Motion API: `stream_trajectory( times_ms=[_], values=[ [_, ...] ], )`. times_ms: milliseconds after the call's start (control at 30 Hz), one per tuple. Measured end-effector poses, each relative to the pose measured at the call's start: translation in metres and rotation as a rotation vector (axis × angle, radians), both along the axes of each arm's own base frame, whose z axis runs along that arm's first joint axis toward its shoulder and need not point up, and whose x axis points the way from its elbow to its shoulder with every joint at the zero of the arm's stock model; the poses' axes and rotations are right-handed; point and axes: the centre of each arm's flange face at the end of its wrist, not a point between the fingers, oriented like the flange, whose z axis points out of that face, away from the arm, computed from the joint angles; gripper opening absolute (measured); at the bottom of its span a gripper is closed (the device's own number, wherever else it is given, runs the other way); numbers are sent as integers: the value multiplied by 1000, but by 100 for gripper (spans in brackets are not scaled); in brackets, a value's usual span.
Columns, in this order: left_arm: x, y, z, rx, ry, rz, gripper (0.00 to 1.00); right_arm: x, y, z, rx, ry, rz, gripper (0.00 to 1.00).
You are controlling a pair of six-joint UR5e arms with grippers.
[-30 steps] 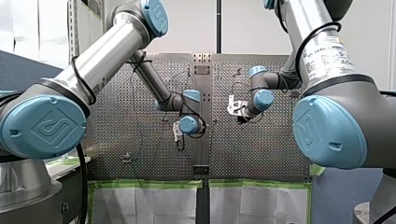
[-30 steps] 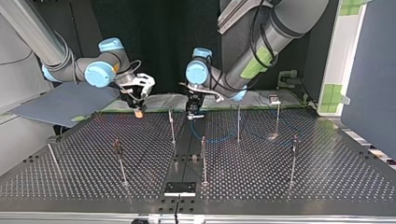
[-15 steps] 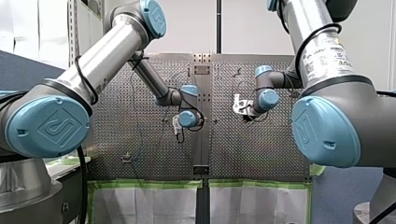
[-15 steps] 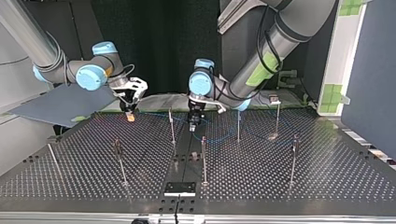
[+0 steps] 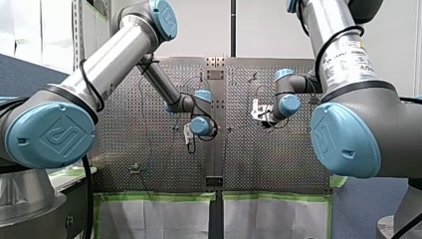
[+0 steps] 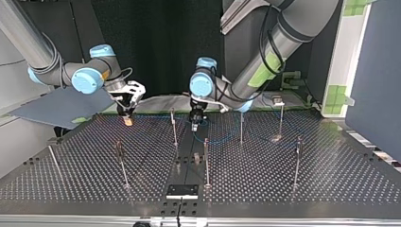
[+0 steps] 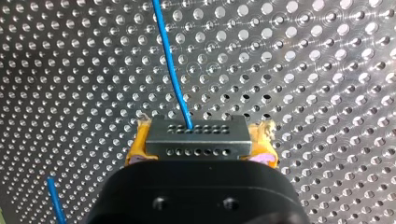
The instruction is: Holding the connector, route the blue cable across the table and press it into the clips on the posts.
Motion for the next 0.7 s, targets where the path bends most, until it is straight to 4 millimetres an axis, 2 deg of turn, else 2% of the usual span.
stream_trajectory(
  times_ms=[200,633,700],
  values=[
    [-10,-2,1,40,36,-3,100,0,0,0,-3,5,1,0],
    [-62,-26,47,96,65,-29,100,0,0,0,-4,7,3,0],
    [-69,-30,49,102,73,-29,100,0,0,0,-4,6,4,0]
  ],
)
